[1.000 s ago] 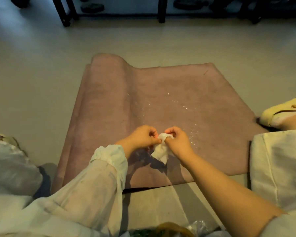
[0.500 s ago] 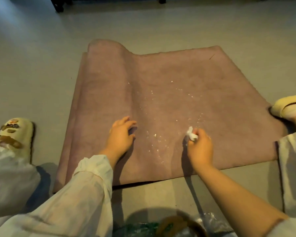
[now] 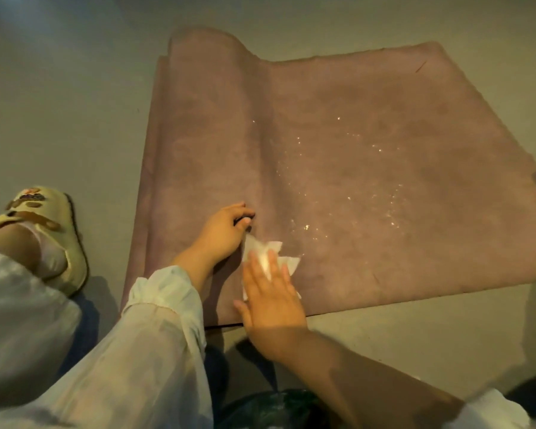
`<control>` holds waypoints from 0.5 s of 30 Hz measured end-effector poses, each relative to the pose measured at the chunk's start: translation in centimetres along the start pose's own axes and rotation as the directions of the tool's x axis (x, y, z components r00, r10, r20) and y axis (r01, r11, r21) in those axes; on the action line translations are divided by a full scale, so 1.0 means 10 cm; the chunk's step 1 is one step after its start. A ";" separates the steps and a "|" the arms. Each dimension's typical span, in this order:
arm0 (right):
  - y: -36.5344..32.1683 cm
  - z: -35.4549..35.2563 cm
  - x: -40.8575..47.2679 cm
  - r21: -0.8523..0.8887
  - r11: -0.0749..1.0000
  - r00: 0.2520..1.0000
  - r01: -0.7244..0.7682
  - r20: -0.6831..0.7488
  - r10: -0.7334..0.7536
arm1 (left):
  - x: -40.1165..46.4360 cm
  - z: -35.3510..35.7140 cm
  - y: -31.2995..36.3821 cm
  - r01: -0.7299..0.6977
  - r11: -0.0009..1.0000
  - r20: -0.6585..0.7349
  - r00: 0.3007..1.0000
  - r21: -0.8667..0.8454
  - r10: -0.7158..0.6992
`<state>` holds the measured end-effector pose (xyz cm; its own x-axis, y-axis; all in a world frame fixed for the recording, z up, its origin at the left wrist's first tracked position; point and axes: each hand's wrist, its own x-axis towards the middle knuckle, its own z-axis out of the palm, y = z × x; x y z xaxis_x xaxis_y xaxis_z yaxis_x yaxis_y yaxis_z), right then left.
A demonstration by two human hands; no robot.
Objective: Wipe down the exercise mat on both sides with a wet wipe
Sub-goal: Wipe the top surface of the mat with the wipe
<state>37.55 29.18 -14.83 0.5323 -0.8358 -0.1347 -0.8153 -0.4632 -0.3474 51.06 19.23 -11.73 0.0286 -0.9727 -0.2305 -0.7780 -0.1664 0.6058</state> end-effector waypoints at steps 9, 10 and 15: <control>0.16 -0.09 -0.18 -0.298 0.925 0.960 0.234 0.220 -0.172 | -0.10 0.15 0.00 -0.017 0.999 -0.151 0.988 0.027 0.021; 0.18 -0.11 -0.24 -0.323 0.930 0.978 0.177 0.167 -0.128 | -0.11 0.15 0.00 -0.018 0.999 -0.162 0.986 0.039 0.024; 0.24 -0.07 -0.38 -0.230 0.970 0.996 0.083 0.037 -0.076 | -0.13 0.16 0.04 -0.016 0.998 -0.179 0.984 0.062 0.027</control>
<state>33.39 31.01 -14.53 0.6009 -0.7867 -0.1416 -0.7990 -0.5860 -0.1348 49.69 20.69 -12.45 0.1192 -0.9901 -0.0743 -0.8158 -0.1403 0.5610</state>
